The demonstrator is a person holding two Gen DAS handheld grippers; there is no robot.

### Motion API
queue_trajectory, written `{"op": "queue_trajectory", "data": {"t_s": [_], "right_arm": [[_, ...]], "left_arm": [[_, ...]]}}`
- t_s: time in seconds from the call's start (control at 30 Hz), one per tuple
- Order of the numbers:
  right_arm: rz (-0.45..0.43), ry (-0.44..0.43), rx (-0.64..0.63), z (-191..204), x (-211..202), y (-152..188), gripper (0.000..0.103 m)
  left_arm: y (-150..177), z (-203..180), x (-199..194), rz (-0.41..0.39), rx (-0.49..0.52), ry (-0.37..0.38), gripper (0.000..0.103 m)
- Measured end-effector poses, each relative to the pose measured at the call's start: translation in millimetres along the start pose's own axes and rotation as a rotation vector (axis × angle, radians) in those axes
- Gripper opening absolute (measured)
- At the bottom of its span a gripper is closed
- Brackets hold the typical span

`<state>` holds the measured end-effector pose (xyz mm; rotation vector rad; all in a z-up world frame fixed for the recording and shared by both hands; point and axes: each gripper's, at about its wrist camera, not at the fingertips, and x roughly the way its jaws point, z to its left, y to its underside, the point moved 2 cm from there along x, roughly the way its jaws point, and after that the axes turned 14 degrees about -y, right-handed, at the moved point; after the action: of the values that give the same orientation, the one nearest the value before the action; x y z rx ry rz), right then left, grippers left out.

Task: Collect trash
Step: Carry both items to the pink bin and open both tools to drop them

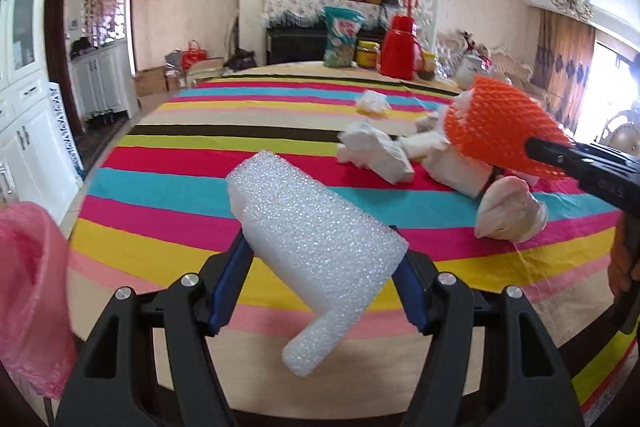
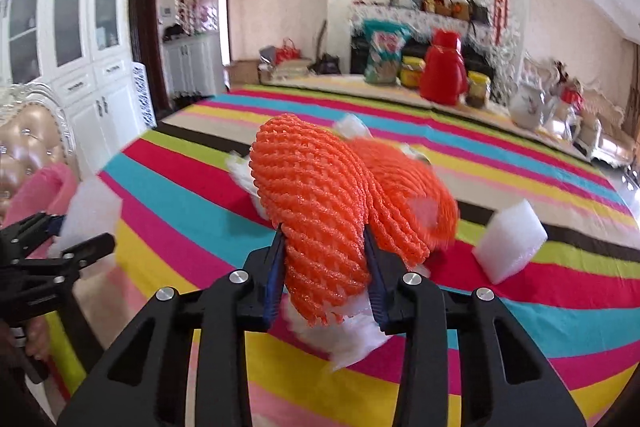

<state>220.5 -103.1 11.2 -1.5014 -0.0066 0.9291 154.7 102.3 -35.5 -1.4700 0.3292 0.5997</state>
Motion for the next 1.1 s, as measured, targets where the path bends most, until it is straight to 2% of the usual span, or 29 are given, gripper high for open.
{"op": "queue_trajectory", "data": {"t_s": [0.33, 0.57, 0.7, 0.87, 0.97, 1.1], "right_arm": [[0.004, -0.186, -0.047, 77, 34, -10, 0.037], [-0.021, -0.271, -0.091, 131, 61, -19, 0.037], [-0.015, -0.316, -0.099, 156, 77, -22, 0.037], [-0.018, -0.393, -0.095, 185, 93, -24, 0.037], [0.004, -0.418, -0.129, 209, 107, -25, 0.037], [0.039, -0.467, -0.134, 238, 127, -28, 0.037]], "left_arm": [[13, 83, -35, -0.027, -0.076, -0.175, 0.065], [22, 145, -50, -0.047, -0.150, -0.284, 0.065], [26, 168, -62, -0.076, -0.188, -0.350, 0.065], [31, 193, -76, -0.135, -0.218, -0.472, 0.065], [34, 211, -81, -0.155, -0.251, -0.489, 0.065], [37, 246, -78, -0.121, -0.319, -0.536, 0.065]]}}
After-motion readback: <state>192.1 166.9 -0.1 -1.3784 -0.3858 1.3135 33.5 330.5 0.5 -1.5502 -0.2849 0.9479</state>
